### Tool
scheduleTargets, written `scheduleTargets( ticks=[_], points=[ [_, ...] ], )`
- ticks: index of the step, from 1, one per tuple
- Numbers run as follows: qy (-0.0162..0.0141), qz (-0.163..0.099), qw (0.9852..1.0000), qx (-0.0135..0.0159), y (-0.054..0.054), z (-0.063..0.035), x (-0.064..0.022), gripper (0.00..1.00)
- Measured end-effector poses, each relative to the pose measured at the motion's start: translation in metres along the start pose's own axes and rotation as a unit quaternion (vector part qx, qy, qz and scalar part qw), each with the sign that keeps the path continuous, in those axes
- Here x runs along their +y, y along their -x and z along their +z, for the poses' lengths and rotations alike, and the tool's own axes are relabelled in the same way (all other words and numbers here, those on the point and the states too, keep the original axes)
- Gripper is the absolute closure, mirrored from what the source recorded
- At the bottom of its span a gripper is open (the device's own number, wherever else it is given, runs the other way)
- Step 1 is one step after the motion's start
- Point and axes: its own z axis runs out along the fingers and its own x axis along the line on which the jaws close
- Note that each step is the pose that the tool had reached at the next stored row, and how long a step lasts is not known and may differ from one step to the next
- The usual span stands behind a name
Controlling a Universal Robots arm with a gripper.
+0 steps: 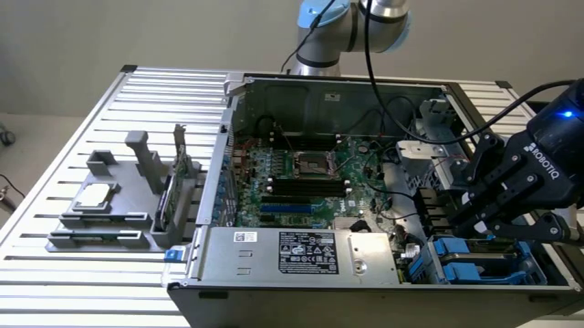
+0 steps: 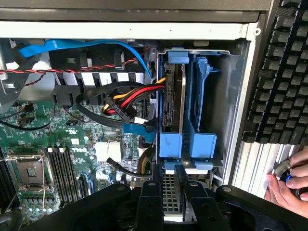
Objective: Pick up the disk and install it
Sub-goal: 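Insert the second disk wire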
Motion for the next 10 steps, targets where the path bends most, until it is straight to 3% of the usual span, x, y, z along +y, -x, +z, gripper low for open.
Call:
scheduleTargets(
  ticks=[10],
  points=[
    [0.0016,0.000,1.0000,0.0008,-0.0041,-0.0011,-0.0002,0.75]
  ],
)
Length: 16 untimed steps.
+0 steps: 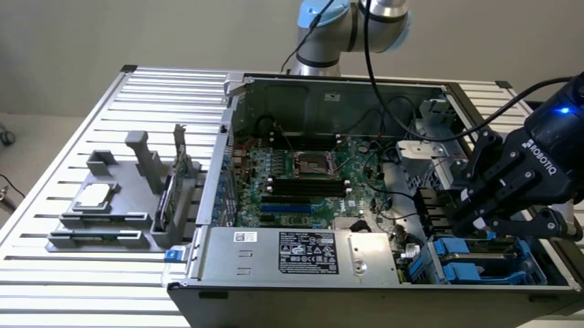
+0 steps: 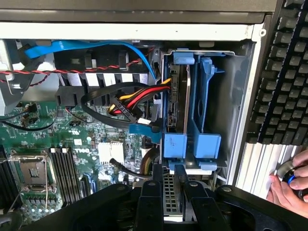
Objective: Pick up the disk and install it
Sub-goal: 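Insert the second disk wire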
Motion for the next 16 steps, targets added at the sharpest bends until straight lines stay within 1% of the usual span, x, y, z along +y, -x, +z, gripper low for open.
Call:
scheduleTargets(
  ticks=[5,8,9,11,16],
  points=[
    [0.0002,0.000,1.0000,0.0001,-0.0009,-0.0049,0.0009,0.75],
    [0.0023,0.000,1.0000,0.0001,-0.0015,-0.0063,0.0013,0.75],
    [0.0038,0.000,1.0000,0.0001,-0.0018,-0.0066,0.0014,0.75],
    [0.0082,0.000,1.0000,0.0001,-0.0022,-0.0069,0.0017,0.75],
    [0.0225,0.000,0.9997,0.0002,-0.0033,-0.0076,0.0023,0.75]
  ],
)
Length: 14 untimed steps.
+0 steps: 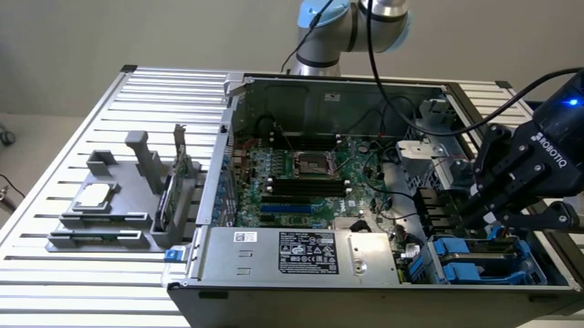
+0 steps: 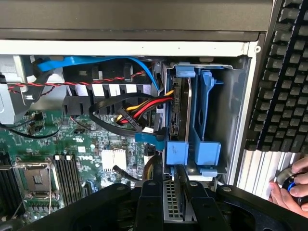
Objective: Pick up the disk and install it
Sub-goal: 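Insert the second disk wire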
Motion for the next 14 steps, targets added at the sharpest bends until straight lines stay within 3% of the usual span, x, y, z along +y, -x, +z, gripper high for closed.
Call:
scheduleTargets(
  ticks=[5,14],
  points=[
    [0.0132,0.000,0.9999,0.0001,-0.0015,-0.0017,0.0011,0.75],
    [0.0277,0.000,0.9996,-0.0004,-0.0024,-0.0060,0.0009,0.75]
  ],
)
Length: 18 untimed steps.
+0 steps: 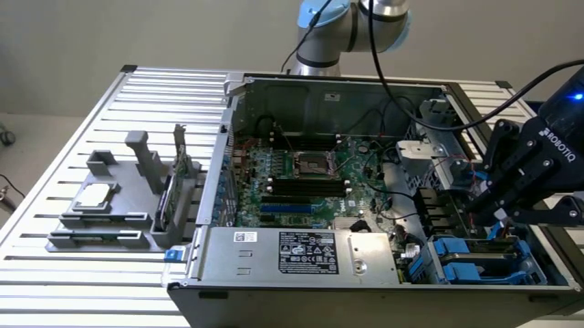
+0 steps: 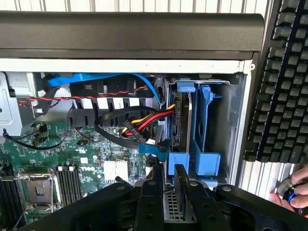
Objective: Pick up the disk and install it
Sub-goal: 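Insert the second disk wire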
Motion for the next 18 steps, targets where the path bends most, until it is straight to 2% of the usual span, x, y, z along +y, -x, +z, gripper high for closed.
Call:
scheduleTargets(
  ticks=[7,9,15,18],
  points=[
    [0.0129,0.000,0.9999,-0.0001,-0.001,-0.0001,0.0001,0.75],
    [0.0152,0.000,0.9999,-0.0002,-0.001,-0.0022,-0.0002,0.75],
    [0.0195,0.000,0.9998,0.0001,-0.001,-0.0106,-0.0019,0.75],
    [0.0250,0.000,0.9997,-0.0004,-0.001,-0.0109,-0.0020,0.75]
  ],
)
